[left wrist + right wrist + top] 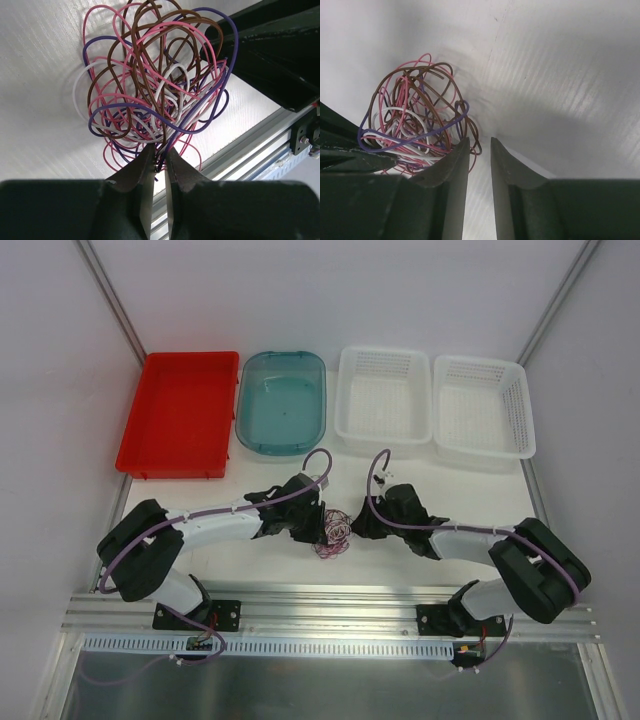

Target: Untangle the cables

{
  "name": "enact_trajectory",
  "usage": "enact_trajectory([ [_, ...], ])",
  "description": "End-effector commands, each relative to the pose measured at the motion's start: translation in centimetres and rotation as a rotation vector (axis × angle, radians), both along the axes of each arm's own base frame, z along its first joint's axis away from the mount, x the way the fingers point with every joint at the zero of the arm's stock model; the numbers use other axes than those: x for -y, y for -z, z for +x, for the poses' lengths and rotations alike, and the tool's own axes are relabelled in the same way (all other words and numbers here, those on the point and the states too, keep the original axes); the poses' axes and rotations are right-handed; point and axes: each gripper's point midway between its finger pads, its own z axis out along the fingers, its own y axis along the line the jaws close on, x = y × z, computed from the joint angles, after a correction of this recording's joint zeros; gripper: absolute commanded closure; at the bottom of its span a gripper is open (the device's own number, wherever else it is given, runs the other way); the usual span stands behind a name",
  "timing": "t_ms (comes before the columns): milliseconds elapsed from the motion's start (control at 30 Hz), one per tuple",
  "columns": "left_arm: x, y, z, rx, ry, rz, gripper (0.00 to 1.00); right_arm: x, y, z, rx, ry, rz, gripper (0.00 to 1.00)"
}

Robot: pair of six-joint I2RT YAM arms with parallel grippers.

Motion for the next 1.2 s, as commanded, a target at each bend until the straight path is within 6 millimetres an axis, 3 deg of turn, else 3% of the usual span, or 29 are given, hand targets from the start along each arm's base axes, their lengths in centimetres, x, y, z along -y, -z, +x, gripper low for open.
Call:
enact_trajectory([
  [0, 0.9, -0.5, 0.3, 0.014, -0.001, -0.022, 0.9, -1.6, -1.5, 0.7, 0.047, -0.032, 0.07, 0.75],
  [167, -0.1, -0.3, 0.7, 0.045, -0.034, 0.002, 0.96, -1.0, -1.7, 0.6, 0.071, -0.027, 0.048, 0.99],
  [333, -2.7, 0.2, 1.1, 0.065, -0.096, 0.069, 1.0, 1.9, -4.2, 0.9, 0.144, -0.003, -0.104, 0.99],
  [367, -3.2, 0.3, 1.1, 0.057, -0.105, 0.081, 1.0, 2.5, -6.2, 1.1, 0.197, 0.005, -0.106, 0.99],
  [400, -4.1, 0.5, 1.4, 0.049, -0.126, 0.087, 1.0, 4.0, -5.9, 0.6, 0.178, 0.021, -0.175, 0.99],
  [467, -5.0, 0.3, 1.8, 0.046, -0.152, 0.089, 1.0, 5.6, -9.6, 1.4, 0.273, 0.056, -0.206, 0.99],
  [500, -6.0, 0.2, 2.1, 0.044, -0.18, 0.093, 1.0, 7.0, -10.1, 0.9, 0.264, 0.073, -0.256, 0.99],
  [567, -7.1, -0.1, 2.5, 0.052, -0.207, 0.098, 1.0, 8.3, -13.7, 1.4, 0.332, 0.104, -0.272, 0.99],
  [633, -8.6, -0.9, 3.2, 0.058, -0.252, 0.103, 1.0, 10.4, -16.2, 0.6, 0.366, 0.143, -0.3, 0.99],
  [667, -9.2, -1.1, 3.3, 0.067, -0.259, 0.107, 1.0, 11.0, -19.2, 0.9, 0.43, 0.155, -0.292, 0.99],
  [733, -10.7, -1.7, 3.9, 0.083, -0.302, 0.122, 1.0, 12.6, -21.7, 0.1, 0.465, 0.185, -0.31, 0.99],
  [767, -11.2, -1.9, 4.1, 0.09, -0.313, 0.131, 1.0, 13.1, -24.2, 0.1, 0.514, 0.198, -0.3, 0.99],
  [867, -12.9, -2.3, 4.3, 0.092, -0.351, 0.153, 1.0, 14.9, -28.2, -0.8, 0.581, 0.234, -0.31, 0.99],
  [967, -14.8, -2.2, 4.6, 0.1, -0.398, 0.216, 1.0, 15.8, -31.3, -1.7, 0.635, 0.253, -0.292, 0.99],
  [1167, -17.0, -1.9, 4.8, 0.09, -0.435, 0.311, 1.0, 17.0, -35.7, -3.2, 0.715, 0.268, -0.253, 0.99],
])
